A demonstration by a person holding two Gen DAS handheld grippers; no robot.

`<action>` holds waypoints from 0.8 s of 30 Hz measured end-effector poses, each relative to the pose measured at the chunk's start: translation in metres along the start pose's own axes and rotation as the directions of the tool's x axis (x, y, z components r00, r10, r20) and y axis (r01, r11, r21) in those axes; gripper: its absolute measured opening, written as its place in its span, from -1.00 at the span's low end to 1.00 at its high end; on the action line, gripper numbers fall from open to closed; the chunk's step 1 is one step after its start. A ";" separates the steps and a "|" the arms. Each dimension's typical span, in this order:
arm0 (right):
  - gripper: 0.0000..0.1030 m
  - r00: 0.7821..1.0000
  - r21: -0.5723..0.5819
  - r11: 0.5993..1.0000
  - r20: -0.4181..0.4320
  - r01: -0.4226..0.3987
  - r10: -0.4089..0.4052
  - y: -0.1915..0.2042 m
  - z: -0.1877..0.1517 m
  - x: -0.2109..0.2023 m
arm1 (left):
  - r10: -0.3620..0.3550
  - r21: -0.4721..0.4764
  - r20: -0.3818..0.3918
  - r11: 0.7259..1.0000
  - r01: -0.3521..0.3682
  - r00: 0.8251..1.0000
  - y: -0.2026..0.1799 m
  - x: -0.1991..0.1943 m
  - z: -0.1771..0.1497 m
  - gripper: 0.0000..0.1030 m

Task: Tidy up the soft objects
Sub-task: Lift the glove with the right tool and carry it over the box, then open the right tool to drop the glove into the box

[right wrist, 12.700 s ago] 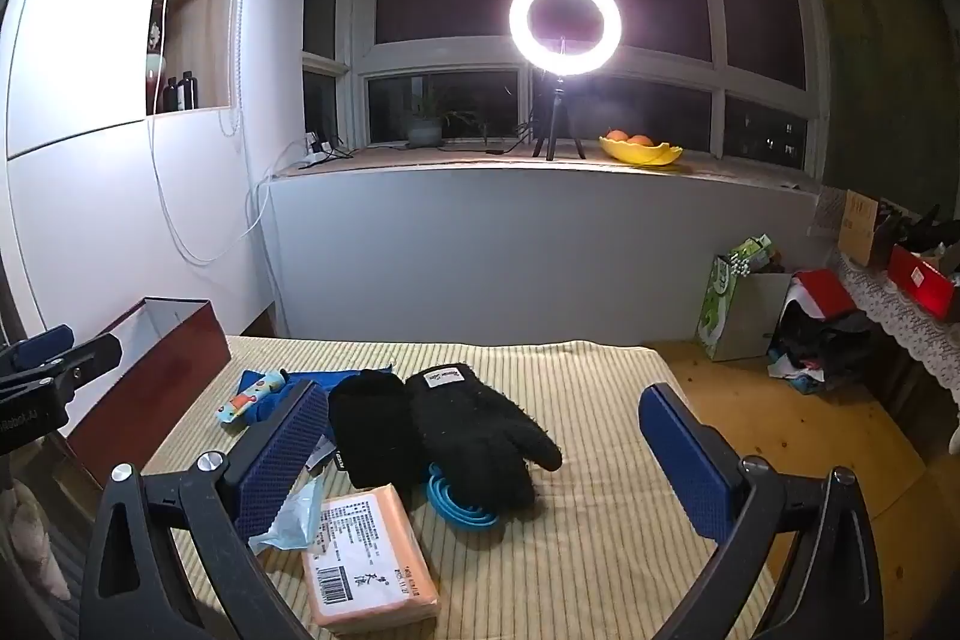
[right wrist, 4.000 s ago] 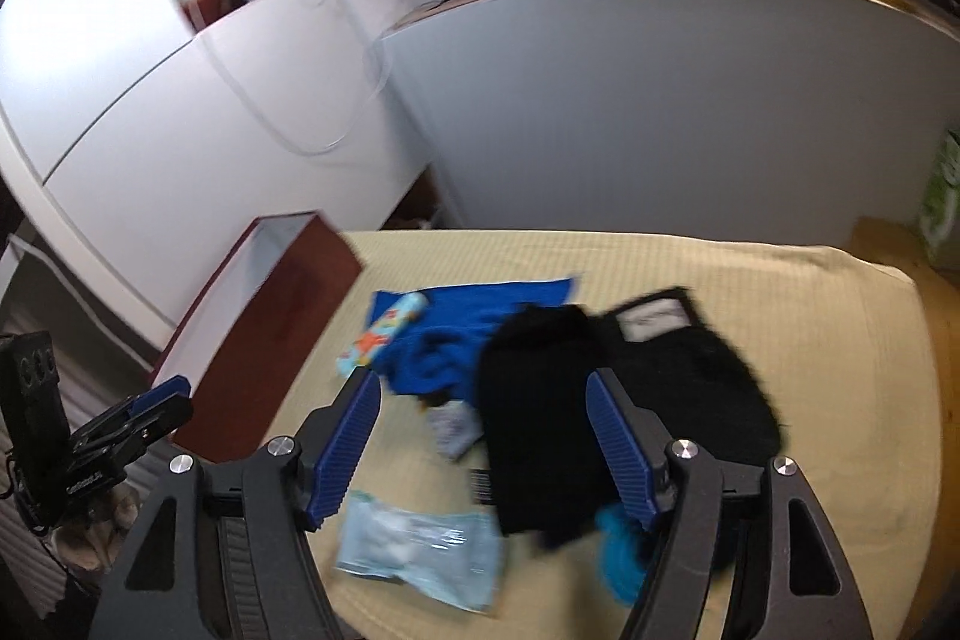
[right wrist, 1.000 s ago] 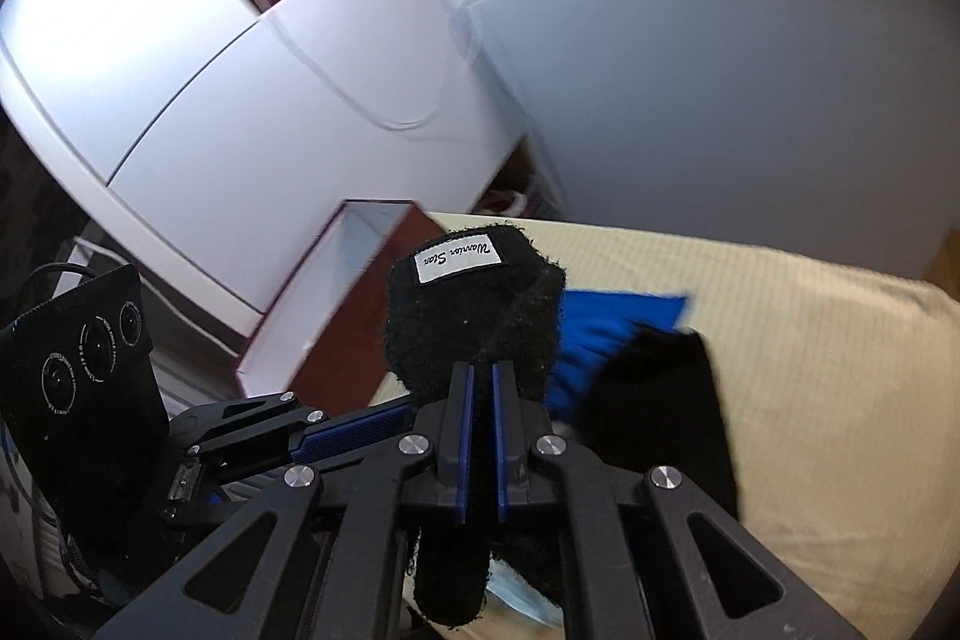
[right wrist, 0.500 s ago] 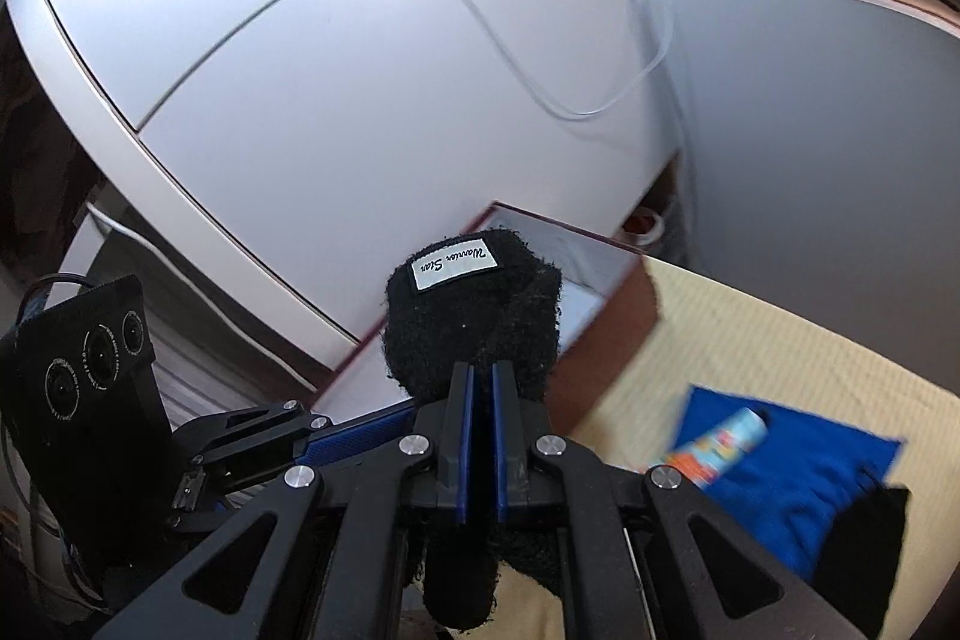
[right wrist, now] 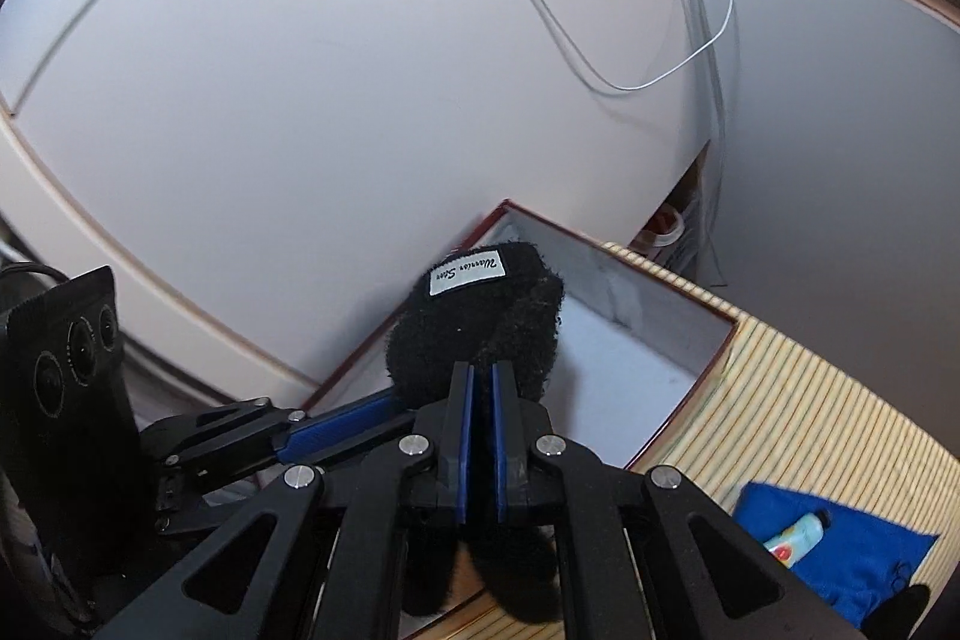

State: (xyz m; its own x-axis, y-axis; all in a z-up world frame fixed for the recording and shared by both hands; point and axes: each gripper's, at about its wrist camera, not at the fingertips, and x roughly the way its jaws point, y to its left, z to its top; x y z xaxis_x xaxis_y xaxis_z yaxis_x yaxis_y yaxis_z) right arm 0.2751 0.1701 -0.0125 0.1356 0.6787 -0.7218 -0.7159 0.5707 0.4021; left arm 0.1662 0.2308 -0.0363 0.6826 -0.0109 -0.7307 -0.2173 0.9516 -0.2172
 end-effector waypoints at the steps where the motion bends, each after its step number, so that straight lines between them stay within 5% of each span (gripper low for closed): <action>1: -0.83 1.000 0.000 1.000 0.000 0.010 -0.010 -0.001 0.001 0.001 | 0.044 0.003 -0.005 0.999 -0.044 0.999 0.001 0.005 -0.001 -0.77; 4: -0.78 1.000 0.016 1.000 -0.011 0.020 -0.020 -0.009 0.003 0.004 | 0.126 0.006 -0.008 0.992 -0.126 0.992 0.003 0.011 -0.005 -0.63; 8: -0.16 0.999 0.009 0.999 0.008 0.045 -0.045 -0.014 -0.004 -0.006 | 0.178 0.000 0.021 0.984 -0.178 0.984 0.008 0.005 -0.010 0.15; 9: -0.12 0.999 0.008 0.999 0.015 0.050 -0.050 -0.014 -0.006 -0.009 | 0.191 -0.003 0.033 0.982 -0.191 0.981 0.009 0.001 -0.011 0.22; 15: -0.05 0.997 0.018 0.997 0.026 0.069 -0.069 -0.025 -0.022 -0.042 | 0.157 0.002 0.064 0.987 -0.158 0.985 0.006 -0.017 -0.017 0.22; 19: 0.19 0.994 0.025 0.996 0.067 0.087 -0.089 -0.037 -0.045 -0.086 | 0.101 0.023 0.084 0.994 -0.104 0.991 -0.008 -0.033 -0.028 0.22; 24: 0.20 0.984 0.034 0.989 0.100 0.146 -0.148 -0.055 -0.082 -0.137 | 0.015 0.048 0.080 0.999 -0.019 0.997 -0.031 -0.049 -0.045 0.22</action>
State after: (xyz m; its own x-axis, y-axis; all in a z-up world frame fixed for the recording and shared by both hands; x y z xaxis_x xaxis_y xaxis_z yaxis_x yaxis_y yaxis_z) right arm 0.2393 0.0079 0.0180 0.3083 0.6296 -0.7132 -0.6650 0.6787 0.3117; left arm 0.1081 0.1884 -0.0225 0.7328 0.0278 -0.6799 -0.1964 0.9653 -0.1723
